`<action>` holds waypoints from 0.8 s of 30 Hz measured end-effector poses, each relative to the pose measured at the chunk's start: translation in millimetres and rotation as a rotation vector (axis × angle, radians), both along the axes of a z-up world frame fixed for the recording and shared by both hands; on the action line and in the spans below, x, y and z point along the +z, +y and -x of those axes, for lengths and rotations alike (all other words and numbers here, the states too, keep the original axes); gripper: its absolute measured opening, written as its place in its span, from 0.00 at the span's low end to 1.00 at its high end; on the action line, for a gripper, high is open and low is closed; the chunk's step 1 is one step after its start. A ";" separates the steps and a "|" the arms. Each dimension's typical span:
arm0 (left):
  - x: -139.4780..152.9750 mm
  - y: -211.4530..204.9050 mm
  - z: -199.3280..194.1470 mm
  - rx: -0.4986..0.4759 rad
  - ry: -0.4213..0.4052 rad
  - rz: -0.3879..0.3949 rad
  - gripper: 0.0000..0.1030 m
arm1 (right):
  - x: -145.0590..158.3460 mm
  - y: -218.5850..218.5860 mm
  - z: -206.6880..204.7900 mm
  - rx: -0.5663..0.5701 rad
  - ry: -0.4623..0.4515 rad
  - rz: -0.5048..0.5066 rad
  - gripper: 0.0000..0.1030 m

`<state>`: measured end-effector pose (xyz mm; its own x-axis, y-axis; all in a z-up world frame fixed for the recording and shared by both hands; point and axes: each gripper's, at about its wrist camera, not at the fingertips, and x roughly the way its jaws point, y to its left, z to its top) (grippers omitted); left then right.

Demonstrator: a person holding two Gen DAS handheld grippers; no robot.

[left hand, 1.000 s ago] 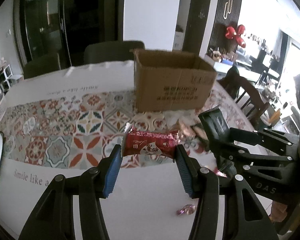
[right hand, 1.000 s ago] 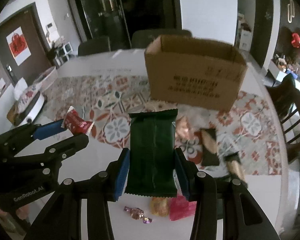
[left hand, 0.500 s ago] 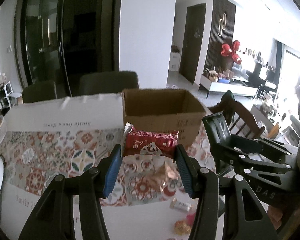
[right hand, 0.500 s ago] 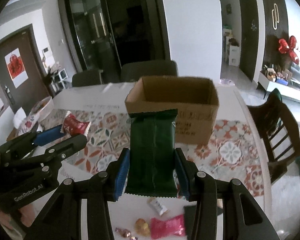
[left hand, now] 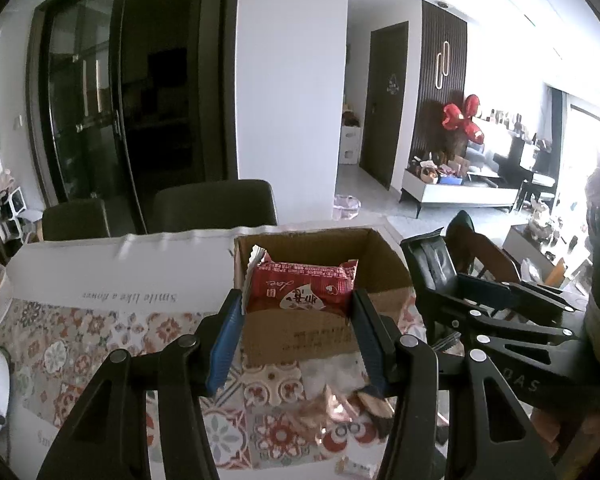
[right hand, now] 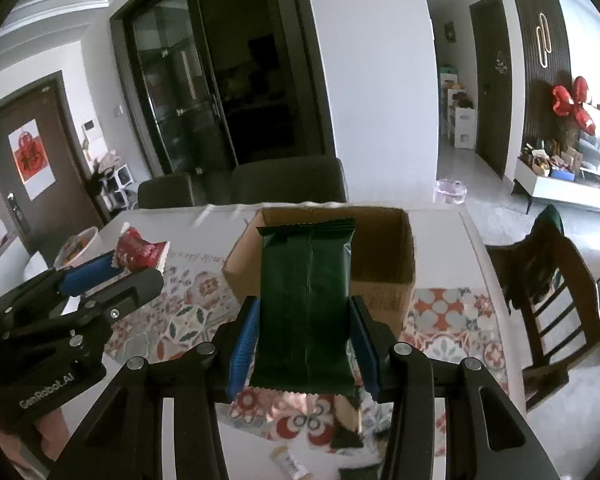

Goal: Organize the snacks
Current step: 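Carry both snacks over the box and open both grippers to drop them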

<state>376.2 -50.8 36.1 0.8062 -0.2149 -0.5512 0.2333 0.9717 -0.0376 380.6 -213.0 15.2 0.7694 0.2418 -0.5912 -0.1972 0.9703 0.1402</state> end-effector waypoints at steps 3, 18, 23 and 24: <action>2.3 -2.8 -17.7 0.006 0.003 -0.001 0.51 | 3.3 -2.1 -15.0 0.002 -0.006 0.010 0.44; -13.0 -13.2 -98.7 0.020 0.081 -0.012 0.52 | -5.1 -6.6 -91.5 0.003 0.041 0.048 0.44; -28.7 -16.8 -127.2 0.022 0.139 -0.019 0.52 | -18.5 -7.6 -118.0 0.009 0.083 0.053 0.44; -31.9 -17.2 -132.6 0.020 0.152 -0.019 0.52 | -21.1 -7.6 -123.1 0.011 0.092 0.052 0.44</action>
